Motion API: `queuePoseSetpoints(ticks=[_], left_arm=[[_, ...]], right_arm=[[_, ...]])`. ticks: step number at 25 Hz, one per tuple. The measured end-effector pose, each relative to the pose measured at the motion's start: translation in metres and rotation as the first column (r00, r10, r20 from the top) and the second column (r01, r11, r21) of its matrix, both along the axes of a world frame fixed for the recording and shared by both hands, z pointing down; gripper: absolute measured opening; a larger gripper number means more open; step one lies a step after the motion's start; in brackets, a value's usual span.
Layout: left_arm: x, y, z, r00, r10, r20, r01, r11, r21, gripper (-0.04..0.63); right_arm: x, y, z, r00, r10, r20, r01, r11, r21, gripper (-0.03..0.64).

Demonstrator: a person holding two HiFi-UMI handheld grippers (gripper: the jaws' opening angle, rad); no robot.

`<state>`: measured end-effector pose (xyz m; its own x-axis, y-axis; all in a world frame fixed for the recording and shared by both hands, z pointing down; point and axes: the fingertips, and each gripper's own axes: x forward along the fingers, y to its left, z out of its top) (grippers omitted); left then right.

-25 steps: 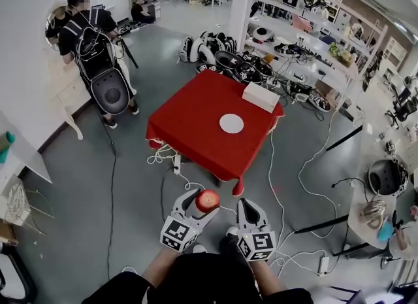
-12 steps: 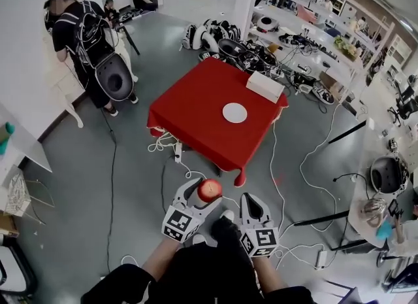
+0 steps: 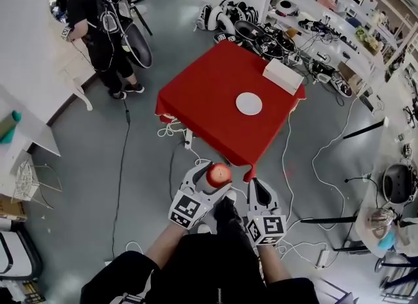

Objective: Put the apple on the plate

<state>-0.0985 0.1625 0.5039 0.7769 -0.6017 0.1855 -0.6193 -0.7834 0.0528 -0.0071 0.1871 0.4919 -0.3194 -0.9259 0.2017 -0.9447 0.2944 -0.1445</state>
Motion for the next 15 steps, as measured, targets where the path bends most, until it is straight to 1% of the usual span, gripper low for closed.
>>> queuePoseSetpoints(ticks=[6, 10, 15], left_arm=[[0.021, -0.064, -0.004, 1.0, -0.008, 0.02, 0.008, 1.0, -0.002, 0.333], [0.035, -0.104, -0.016, 0.999, -0.019, 0.029, 0.019, 1.0, 0.001, 0.333], [0.058, -0.138, -0.013, 0.998, -0.028, 0.059, 0.028, 1.0, -0.008, 0.333]], right_arm=[[0.018, -0.065, -0.004, 1.0, -0.028, 0.005, 0.028, 1.0, -0.001, 0.011], [0.03, -0.106, -0.014, 0.999, -0.047, 0.013, 0.047, 0.999, -0.001, 0.011], [0.054, -0.144, -0.011, 0.997, -0.056, 0.049, 0.056, 0.998, -0.004, 0.011]])
